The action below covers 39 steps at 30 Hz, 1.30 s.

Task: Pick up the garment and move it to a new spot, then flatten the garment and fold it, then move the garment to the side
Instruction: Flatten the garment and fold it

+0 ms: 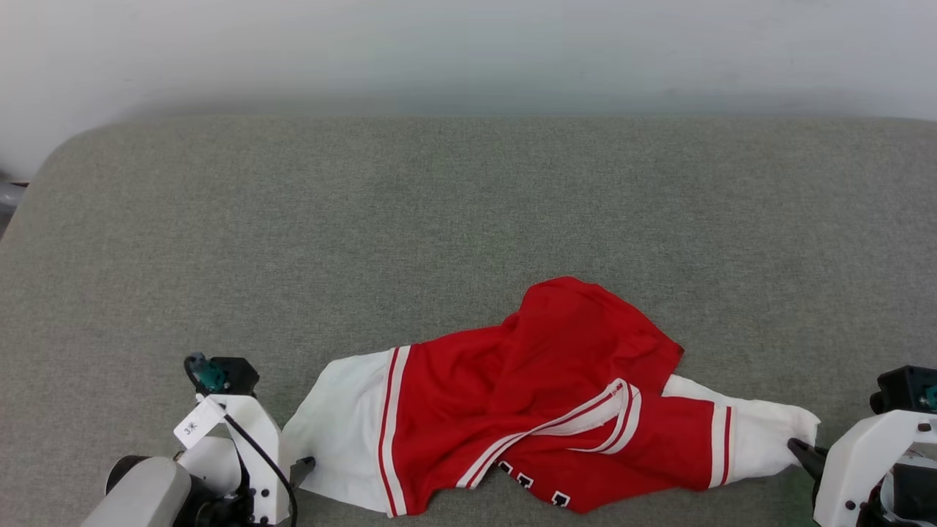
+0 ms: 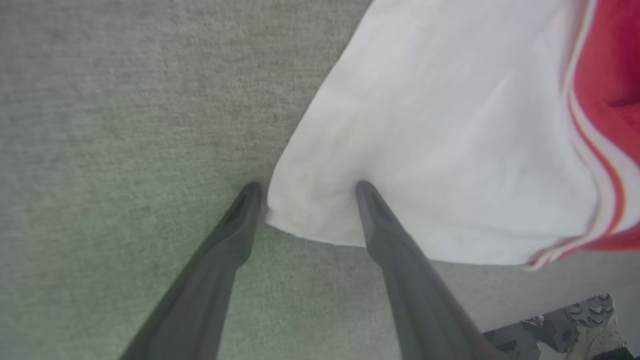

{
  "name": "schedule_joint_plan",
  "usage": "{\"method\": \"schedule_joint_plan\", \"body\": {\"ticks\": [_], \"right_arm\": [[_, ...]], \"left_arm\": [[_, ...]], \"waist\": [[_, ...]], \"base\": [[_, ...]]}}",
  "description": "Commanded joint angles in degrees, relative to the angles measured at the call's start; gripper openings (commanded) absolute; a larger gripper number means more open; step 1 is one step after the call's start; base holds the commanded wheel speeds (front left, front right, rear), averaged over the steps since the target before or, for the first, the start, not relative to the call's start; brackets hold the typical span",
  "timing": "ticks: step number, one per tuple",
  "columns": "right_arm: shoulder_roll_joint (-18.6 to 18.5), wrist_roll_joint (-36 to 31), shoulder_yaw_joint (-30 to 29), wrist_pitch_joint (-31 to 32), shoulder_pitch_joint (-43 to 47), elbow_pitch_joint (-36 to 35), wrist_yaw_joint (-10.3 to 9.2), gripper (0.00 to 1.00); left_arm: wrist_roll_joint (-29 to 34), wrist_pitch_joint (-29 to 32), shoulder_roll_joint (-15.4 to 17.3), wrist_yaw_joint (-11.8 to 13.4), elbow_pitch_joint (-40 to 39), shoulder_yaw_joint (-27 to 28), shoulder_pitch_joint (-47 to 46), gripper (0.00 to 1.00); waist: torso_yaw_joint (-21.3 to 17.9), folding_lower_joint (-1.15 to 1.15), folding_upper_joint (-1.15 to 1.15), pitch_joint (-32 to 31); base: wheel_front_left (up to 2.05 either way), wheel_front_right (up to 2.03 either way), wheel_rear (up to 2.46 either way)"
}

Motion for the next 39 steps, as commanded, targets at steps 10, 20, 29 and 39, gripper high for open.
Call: {"method": "schedule_joint_plan", "body": {"ticks": [10, 20, 29, 39], "right_arm": [[-0.2, -0.6, -0.3, -1.8, -1.0, 0.1, -0.02, 0.00], [-1.5, -4.4, 0.1, -11.4, -3.5, 0.6, -0.02, 0.00], [-3.4, -6.9, 1.5, -17.5, -13.5, 3.3, -0.04, 0.00], [-5.9, -7.6, 4.9, -21.9, -33.5, 11.7, -0.04, 0.00]], "left_arm": [[0.4, -2.9, -5.9, -2.0, 5.5, -3.1, -0.4, 0.00], [5.7, -17.5, -2.2, 2.9, -1.6, 2.4, -3.0, 0.00], [9.0, -26.0, -1.8, 6.9, -8.2, 7.5, -11.0, 0.00], [11.3, -33.3, -4.8, 5.7, -1.1, 9.3, -28.4, 0.00]], "waist": [[0.5, 0.01, -0.01, -0.6], [1.6, 0.01, -0.01, -4.6], [1.9, 0.01, -0.01, -6.4], [1.3, 0.01, -0.01, -2.0]], "base": [[0.00, 0.00, 0.00], [0.00, 0.00, 0.00], [0.00, 0.00, 0.00], [0.00, 0.00, 0.00]]}}
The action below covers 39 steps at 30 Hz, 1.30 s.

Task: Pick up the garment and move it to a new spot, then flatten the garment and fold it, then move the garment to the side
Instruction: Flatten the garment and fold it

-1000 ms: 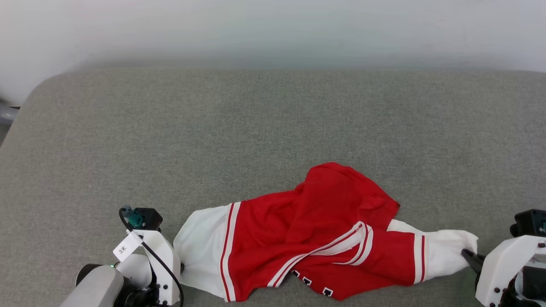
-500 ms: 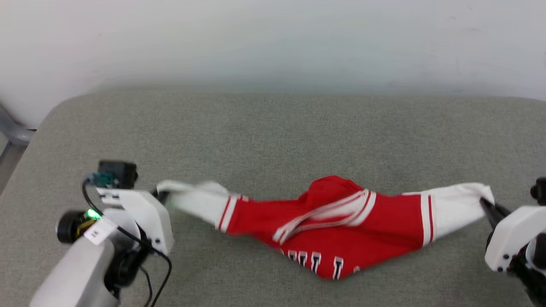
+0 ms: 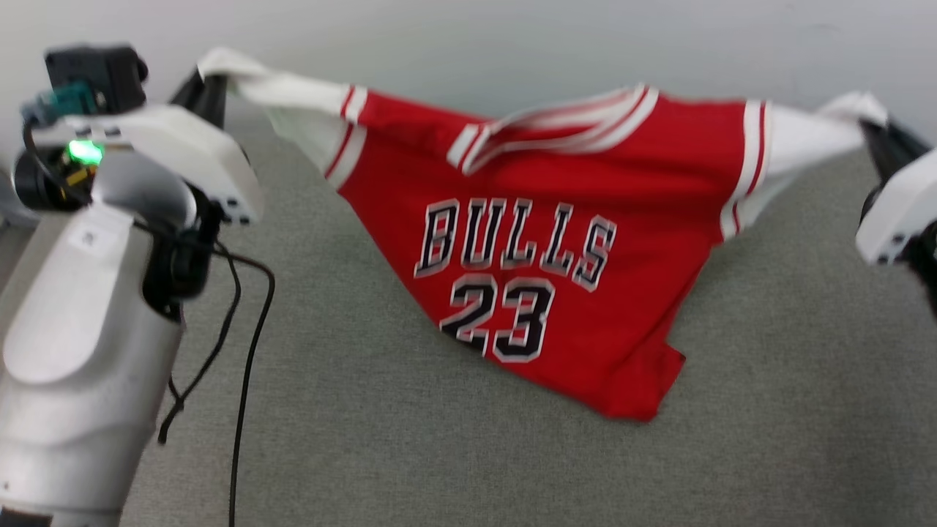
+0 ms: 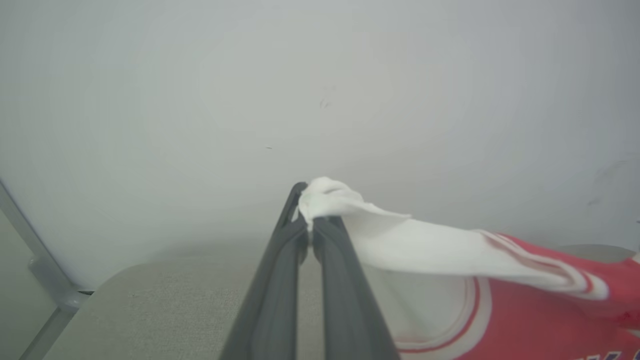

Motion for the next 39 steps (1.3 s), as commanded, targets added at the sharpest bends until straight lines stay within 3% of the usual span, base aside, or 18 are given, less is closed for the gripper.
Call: {"method": "schedule_joint_plan", "body": {"ticks": [1, 14, 22, 30, 39], "right_arm": [[-0.7, -0.5, 0.2, -0.9, -3.2, 1.3, -0.06, 0.00], [-2.5, -1.8, 5.0, -9.4, -34.6, 16.1, -0.06, 0.00], [-1.8, -2.7, 9.0, -15.6, -53.1, 26.2, -0.06, 0.00], [-0.6, -1.2, 13.5, -18.7, -57.7, 33.2, -0.06, 0.00], [1.7, 3.0, 16.5, -21.7, -53.6, 40.5, -0.05, 0.00]], "left_arm": [[0.6, -0.9, -0.4, -0.6, 1.4, 0.0, -2.7, 0.00], [0.9, -9.5, -1.7, -6.6, 17.9, 2.4, -29.2, 0.00], [3.1, -14.3, 0.2, -9.2, 25.2, 2.3, -43.2, 0.00], [2.6, -14.4, -0.3, -10.6, 30.3, 1.4, -44.7, 0.00], [-0.8, -16.0, -2.6, -12.5, 36.1, 2.0, -39.9, 0.00]], "waist": [[-0.2, -0.01, 0.00, 2.1], [-2.1, -0.01, 0.00, 12.1], [-3.9, -0.01, 0.00, 18.8], [-4.2, -0.01, 0.00, 23.4], [-4.2, -0.01, 0.00, 25.0]], "base": [[0.00, 0.00, 0.00], [0.00, 0.00, 0.00], [0.00, 0.00, 0.00], [0.00, 0.00, 0.00], [0.00, 0.00, 0.00]]}}
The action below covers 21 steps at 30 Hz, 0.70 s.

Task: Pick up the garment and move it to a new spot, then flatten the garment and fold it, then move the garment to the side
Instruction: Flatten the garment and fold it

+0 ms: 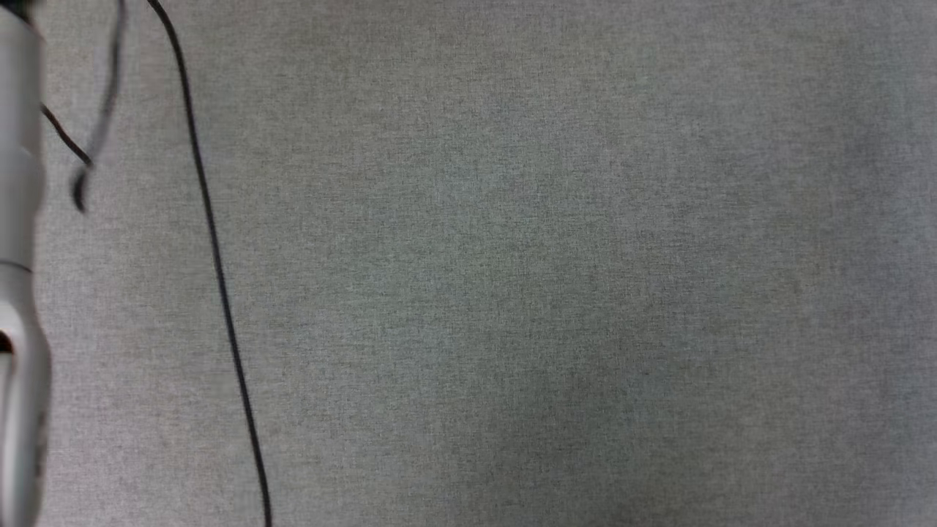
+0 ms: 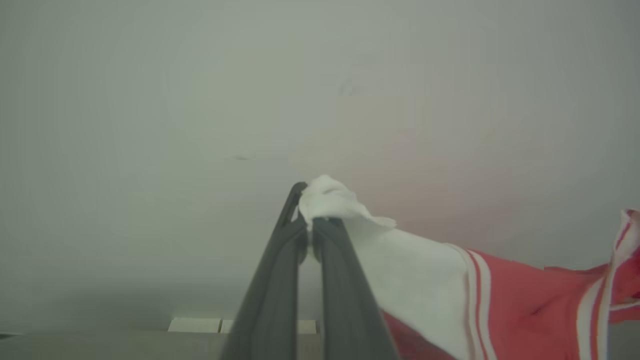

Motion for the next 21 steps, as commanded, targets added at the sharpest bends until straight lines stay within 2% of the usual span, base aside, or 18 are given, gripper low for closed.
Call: {"method": "schedule_joint_plan", "body": {"ticks": [1, 8, 13, 14, 21], "right_arm": [[0.3, 0.6, 0.3, -0.7, 1.4, 0.5, -0.06, 0.00], [0.0, 5.7, 3.0, -3.0, 10.2, 3.4, -0.06, 0.00], [-0.5, 9.7, 5.9, -5.2, 21.2, 3.3, -0.06, 0.00], [-1.2, 12.5, 7.2, -6.9, 27.7, 2.2, -0.05, 0.00], [-4.2, 17.5, 9.5, -9.2, 42.2, -2.5, -0.05, 0.00]], "left_arm": [[-0.1, -0.1, -0.2, -0.3, 0.6, -0.1, 1.5, 0.00], [-3.8, -3.2, -2.4, -1.5, 3.5, -0.3, 9.4, 0.00], [-4.9, -5.8, -3.4, -1.6, 3.4, -1.2, 19.2, 0.00], [-5.3, -6.5, -3.6, -1.6, 1.4, -1.5, 25.2, 0.00], [-3.5, -6.7, -3.4, -0.9, -7.0, 2.1, 40.2, 0.00]], "waist": [[0.0, -0.01, 0.00, -0.1], [0.6, -0.01, 0.00, -0.9], [0.9, -0.01, 0.00, -4.5], [1.1, -0.01, 0.00, -7.1], [2.0, -0.01, 0.00, -14.5]], "base": [[0.00, 0.00, 0.00], [0.00, 0.00, 0.00], [0.00, 0.00, 0.00], [0.00, 0.00, 0.00], [0.00, 0.00, 0.00]]}}
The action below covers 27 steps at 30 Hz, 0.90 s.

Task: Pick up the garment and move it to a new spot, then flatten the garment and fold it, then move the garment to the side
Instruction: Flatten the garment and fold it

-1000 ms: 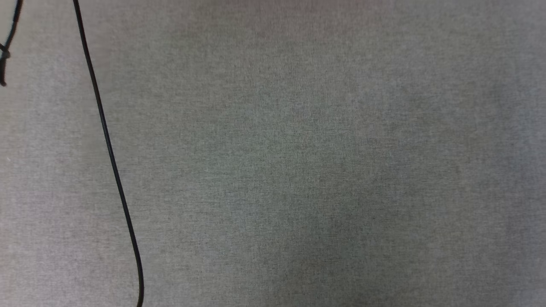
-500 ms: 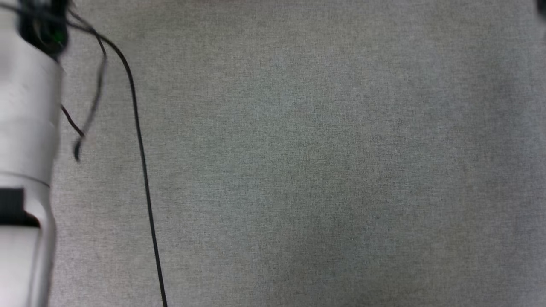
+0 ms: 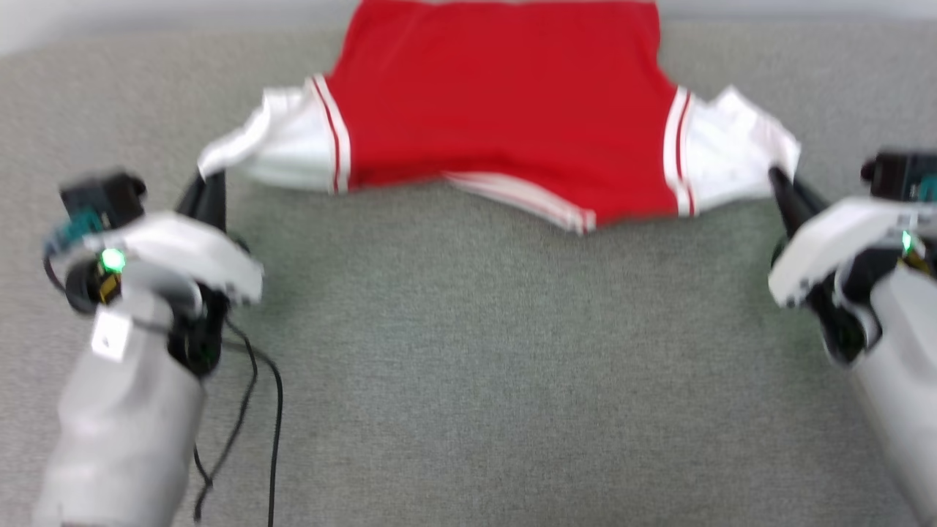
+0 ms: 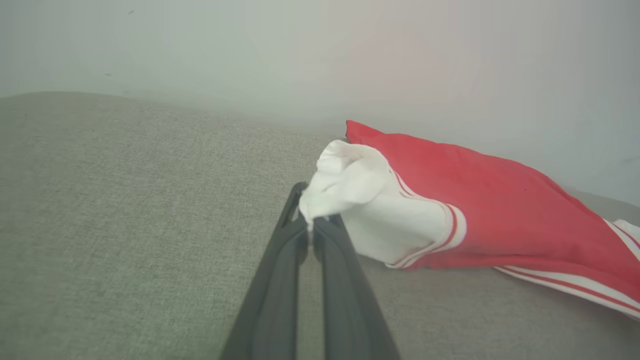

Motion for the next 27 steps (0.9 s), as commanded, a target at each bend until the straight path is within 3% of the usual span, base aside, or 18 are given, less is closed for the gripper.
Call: {"method": "schedule_joint_plan", "body": {"ticks": [1, 13, 27], "right_arm": [[-0.7, 0.6, 0.3, -0.4, 2.3, -1.0, -0.05, 0.00], [-3.7, 1.2, -3.7, 0.1, 25.3, -13.5, -0.05, 0.00], [2.4, -10.5, -20.2, 9.9, 52.9, -32.0, -0.06, 0.00]], "left_arm": [[0.7, -0.4, 0.0, 0.5, -1.3, 0.7, 2.5, 0.00], [2.7, -0.4, 0.3, 5.2, -16.6, 4.0, 28.7, 0.00], [0.6, 4.5, 1.5, 13.4, -36.6, 4.8, 54.3, 0.00]], "waist": [[0.6, 0.01, 0.00, -3.6], [0.6, 0.01, 0.00, -14.2], [1.6, 0.01, 0.00, -20.3]], "base": [[0.00, 0.00, 0.00], [0.00, 0.00, 0.00], [0.00, 0.00, 0.00]]}}
